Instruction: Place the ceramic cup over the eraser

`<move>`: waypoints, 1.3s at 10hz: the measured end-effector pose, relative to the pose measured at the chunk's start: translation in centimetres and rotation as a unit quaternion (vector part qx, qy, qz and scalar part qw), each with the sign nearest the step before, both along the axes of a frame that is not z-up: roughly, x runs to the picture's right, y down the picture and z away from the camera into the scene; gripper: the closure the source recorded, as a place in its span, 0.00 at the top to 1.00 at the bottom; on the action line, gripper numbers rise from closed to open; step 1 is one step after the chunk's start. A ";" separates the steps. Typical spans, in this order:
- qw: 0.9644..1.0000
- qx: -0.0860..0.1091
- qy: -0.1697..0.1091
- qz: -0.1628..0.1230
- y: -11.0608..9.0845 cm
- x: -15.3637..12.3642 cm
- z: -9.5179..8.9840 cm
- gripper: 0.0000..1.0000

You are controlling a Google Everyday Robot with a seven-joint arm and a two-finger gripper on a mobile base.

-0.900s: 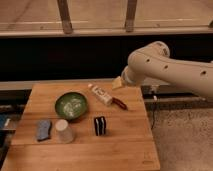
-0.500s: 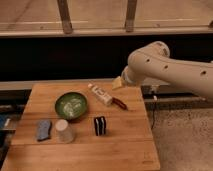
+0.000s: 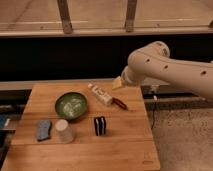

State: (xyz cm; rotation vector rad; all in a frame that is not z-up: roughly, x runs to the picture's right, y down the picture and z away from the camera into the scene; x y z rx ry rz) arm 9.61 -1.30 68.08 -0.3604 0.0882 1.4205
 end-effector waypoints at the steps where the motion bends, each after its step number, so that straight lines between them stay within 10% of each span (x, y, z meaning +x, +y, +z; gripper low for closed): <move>1: 1.000 0.000 0.000 0.000 0.0 0.0 0.0 0.70; 9: 1.000 0.008 -0.015 -0.021 -1.1 -0.5 -0.5 0.70; 13: 0.990 0.014 -0.093 -0.105 -1.8 -10.1 -1.5 0.70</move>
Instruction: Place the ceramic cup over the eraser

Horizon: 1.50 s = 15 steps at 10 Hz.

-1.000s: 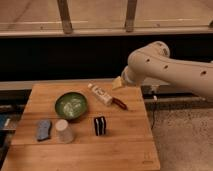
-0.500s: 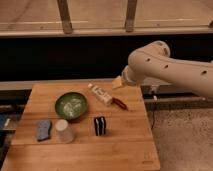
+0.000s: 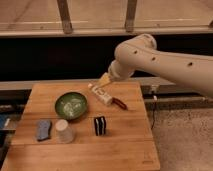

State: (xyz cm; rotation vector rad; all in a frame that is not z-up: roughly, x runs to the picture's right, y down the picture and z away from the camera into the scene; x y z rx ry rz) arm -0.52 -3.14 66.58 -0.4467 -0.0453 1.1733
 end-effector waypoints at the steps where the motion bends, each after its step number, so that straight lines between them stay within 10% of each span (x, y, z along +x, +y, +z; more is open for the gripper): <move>1: 0.999 -0.002 -0.020 -0.025 0.5 -2.8 -0.4 0.70; 6: 0.984 -0.013 -0.097 -0.146 6.4 -14.4 -3.3 0.70; 12: 0.983 -0.015 -0.098 -0.157 6.5 -14.0 -3.0 0.70; 15: 0.968 -0.032 -0.126 -0.215 8.2 -18.3 -2.2 0.70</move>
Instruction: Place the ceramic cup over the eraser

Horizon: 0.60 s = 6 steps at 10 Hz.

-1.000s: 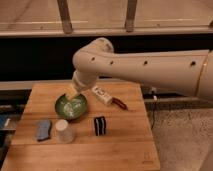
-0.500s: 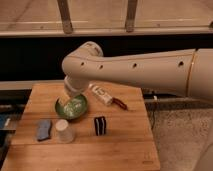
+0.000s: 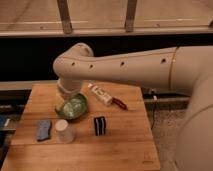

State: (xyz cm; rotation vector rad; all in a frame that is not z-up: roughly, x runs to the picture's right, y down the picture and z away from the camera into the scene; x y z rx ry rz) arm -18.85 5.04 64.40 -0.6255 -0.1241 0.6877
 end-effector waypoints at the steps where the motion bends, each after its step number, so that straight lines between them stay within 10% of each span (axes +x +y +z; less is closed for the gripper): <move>1: 1.000 -0.010 -0.008 -0.023 1.1 -2.1 0.5 0.70; 6: 0.996 -0.055 -0.014 -0.068 5.8 -4.4 2.2 0.70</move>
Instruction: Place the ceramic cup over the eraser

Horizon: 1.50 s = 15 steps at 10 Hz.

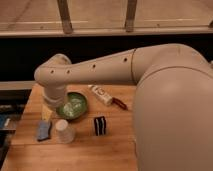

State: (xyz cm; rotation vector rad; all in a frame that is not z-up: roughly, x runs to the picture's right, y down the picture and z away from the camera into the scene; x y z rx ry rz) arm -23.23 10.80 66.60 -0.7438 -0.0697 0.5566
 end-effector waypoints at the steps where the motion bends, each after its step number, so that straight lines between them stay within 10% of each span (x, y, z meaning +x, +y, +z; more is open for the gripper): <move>1: 1.000 -0.008 0.004 0.001 0.7 0.2 0.2 0.70; 6: 0.998 -0.054 0.010 0.033 3.8 1.3 2.4 0.70; 11: 0.998 -0.054 0.009 0.031 3.9 1.2 2.4 0.70; 15: 0.997 -0.057 0.060 -0.006 4.2 0.4 3.1 0.70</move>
